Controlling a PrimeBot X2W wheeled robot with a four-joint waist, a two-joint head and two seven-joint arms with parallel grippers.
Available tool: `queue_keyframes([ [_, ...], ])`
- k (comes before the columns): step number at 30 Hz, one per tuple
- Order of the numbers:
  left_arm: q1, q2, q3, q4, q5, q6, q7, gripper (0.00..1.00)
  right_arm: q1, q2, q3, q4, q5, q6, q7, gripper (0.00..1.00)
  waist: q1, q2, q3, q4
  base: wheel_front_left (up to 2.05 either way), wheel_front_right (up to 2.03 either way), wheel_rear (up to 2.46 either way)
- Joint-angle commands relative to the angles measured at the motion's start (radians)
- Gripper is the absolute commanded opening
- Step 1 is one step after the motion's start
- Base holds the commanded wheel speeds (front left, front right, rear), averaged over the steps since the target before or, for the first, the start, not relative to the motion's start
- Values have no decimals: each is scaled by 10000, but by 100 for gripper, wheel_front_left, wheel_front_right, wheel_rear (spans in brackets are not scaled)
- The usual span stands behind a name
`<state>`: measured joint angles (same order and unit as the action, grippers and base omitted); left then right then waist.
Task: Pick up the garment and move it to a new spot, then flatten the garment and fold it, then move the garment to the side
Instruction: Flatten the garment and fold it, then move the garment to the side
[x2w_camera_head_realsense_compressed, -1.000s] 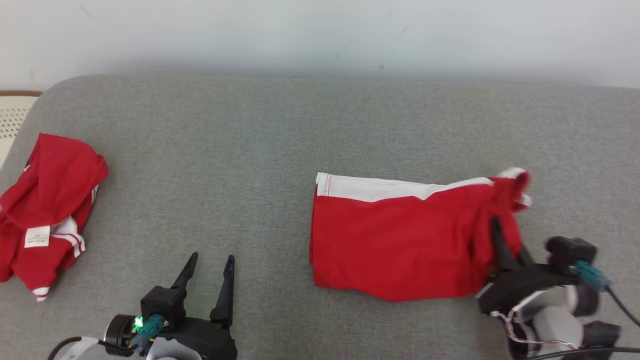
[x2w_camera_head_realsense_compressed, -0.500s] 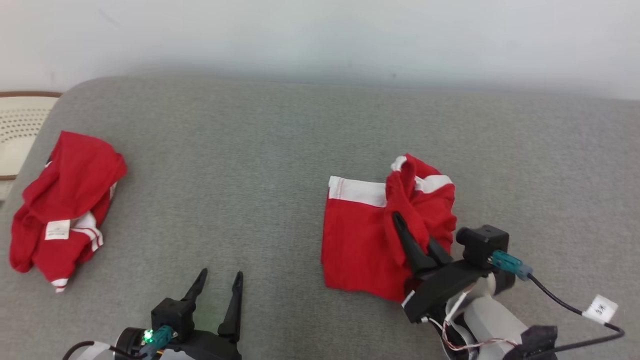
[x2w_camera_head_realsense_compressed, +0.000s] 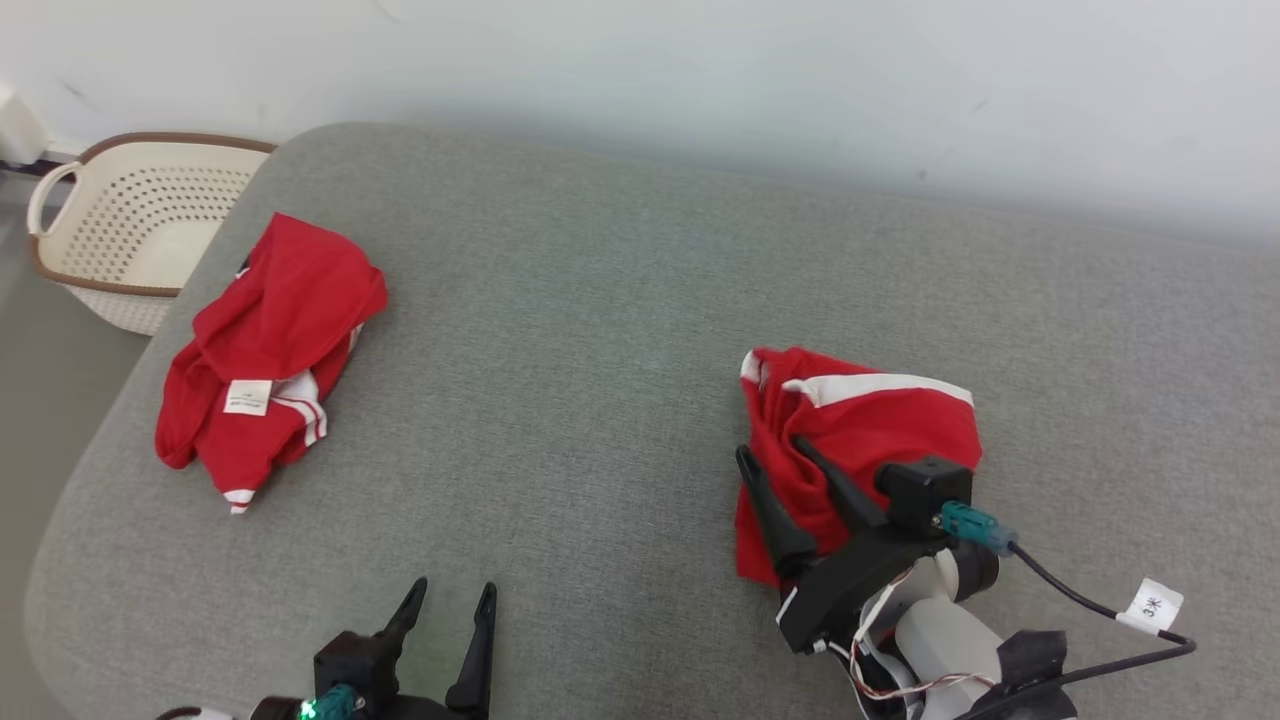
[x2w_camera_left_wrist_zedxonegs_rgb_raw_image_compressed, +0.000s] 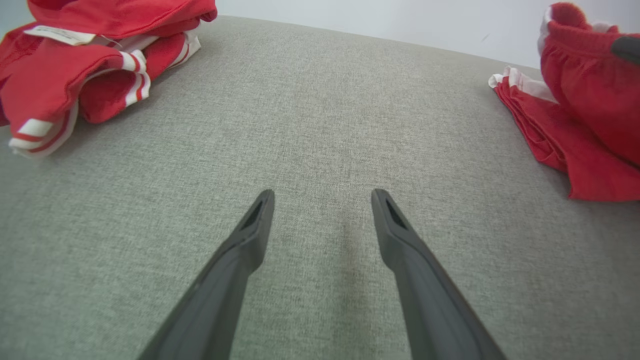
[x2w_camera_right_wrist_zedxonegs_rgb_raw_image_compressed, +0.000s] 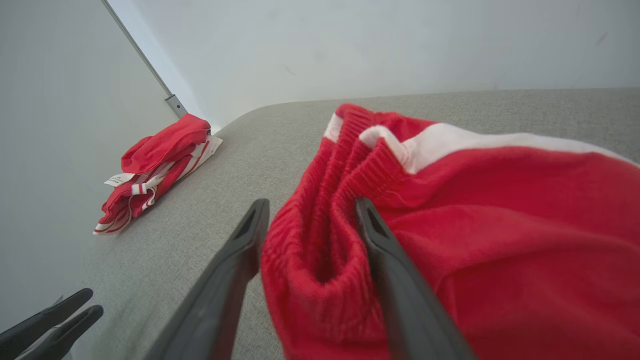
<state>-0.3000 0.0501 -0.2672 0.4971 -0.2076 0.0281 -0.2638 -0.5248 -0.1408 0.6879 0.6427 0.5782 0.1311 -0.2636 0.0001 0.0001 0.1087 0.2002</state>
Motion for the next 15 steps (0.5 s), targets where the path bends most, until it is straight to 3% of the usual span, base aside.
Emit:
queue_keyframes([
  [1, 269, 8, 71, 10, -1, 25, -13, 100, -61, 54, -122, -87, -105, -7, -5, 100, -1, -1, -74, 208, 0, 0, 0],
  [8, 337, 6, 307, -253, -145, 76, -13, 100, 496, -276, -1350, -954, -441, -7, -5, 100, -1, -1, -147, -240, 0, 0, 0],
  [15, 132, 8, 174, -497, -293, 88, -13, 100, 1126, -659, -2926, -791, -798, -7, -4, 100, -1, -1, 9, -574, 0, 0, 0],
])
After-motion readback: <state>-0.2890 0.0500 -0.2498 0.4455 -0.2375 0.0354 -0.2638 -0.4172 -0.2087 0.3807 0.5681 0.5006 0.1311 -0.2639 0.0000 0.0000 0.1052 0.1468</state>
